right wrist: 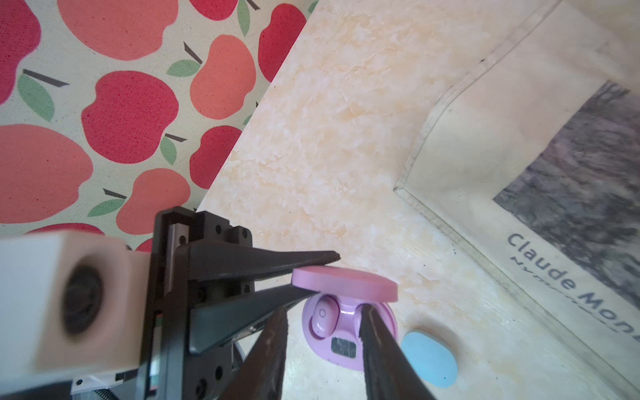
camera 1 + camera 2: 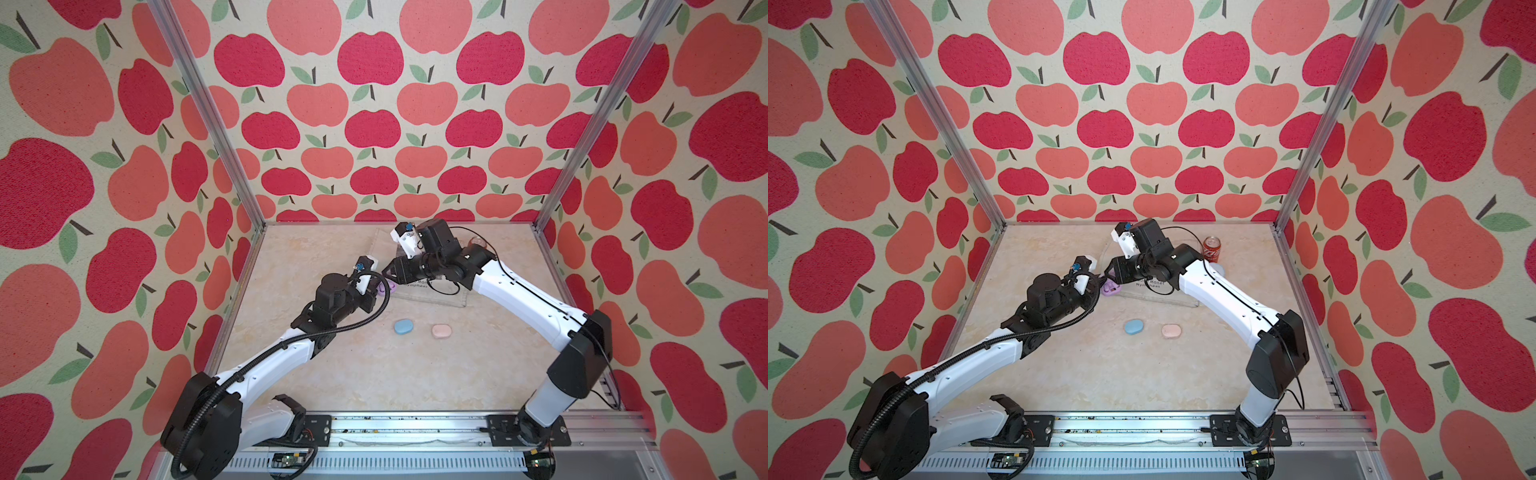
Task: Insert wireless bluetooth earbuds into charging case
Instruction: Insert the wireless bluetooth earbud into the charging case, then place the charging case at the center of the table.
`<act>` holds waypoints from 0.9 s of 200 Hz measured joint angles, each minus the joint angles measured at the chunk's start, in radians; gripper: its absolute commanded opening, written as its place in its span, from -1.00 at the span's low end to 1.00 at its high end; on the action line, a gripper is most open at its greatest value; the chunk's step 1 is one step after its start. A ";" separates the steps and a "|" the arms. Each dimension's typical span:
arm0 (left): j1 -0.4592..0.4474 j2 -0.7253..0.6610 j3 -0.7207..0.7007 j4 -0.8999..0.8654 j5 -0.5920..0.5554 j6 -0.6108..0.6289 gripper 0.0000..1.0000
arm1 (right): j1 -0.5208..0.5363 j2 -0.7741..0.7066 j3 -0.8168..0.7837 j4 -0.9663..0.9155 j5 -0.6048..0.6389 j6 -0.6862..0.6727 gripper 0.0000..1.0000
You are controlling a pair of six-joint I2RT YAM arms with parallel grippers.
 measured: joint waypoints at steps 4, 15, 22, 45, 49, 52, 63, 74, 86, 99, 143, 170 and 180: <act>-0.004 0.005 0.000 0.002 0.015 0.002 -1.00 | -0.012 -0.023 -0.009 -0.008 0.010 0.003 -0.20; -0.018 0.019 0.000 0.006 0.056 0.008 -1.00 | -0.047 -0.081 -0.042 -0.024 0.034 0.011 -0.20; -0.032 0.032 0.000 0.010 0.087 0.015 -1.00 | -0.071 -0.118 -0.067 -0.038 0.053 0.016 -0.19; -0.096 0.100 0.003 0.011 0.181 0.055 -1.00 | -0.142 -0.224 -0.179 -0.076 0.142 0.031 -0.15; -0.109 0.114 0.004 0.010 0.193 0.063 -1.00 | -0.150 -0.238 -0.203 -0.082 0.157 0.032 -0.15; -0.119 0.125 0.005 0.008 0.202 0.072 -1.00 | -0.156 -0.248 -0.220 -0.085 0.168 0.034 -0.14; -0.157 0.166 0.008 0.005 0.230 0.097 -1.00 | -0.171 -0.282 -0.288 -0.097 0.203 0.034 -0.14; -0.193 0.206 0.010 0.003 0.251 0.121 -1.00 | -0.181 -0.306 -0.349 -0.106 0.228 0.034 -0.13; -0.227 0.250 0.013 0.002 0.266 0.143 -1.00 | -0.191 -0.325 -0.404 -0.113 0.245 0.035 -0.13; -0.259 0.298 0.017 0.004 0.275 0.158 -1.00 | -0.198 -0.343 -0.454 -0.113 0.258 0.039 -0.12; -0.324 0.460 0.048 0.054 0.279 0.150 -1.00 | -0.199 -0.406 -0.563 -0.109 0.266 0.062 -0.13; -0.338 0.525 0.068 0.101 0.276 0.127 -1.00 | -0.199 -0.418 -0.583 -0.109 0.270 0.064 -0.12; -0.338 0.544 0.077 0.115 0.275 0.118 -0.96 | -0.199 -0.420 -0.585 -0.109 0.272 0.064 -0.11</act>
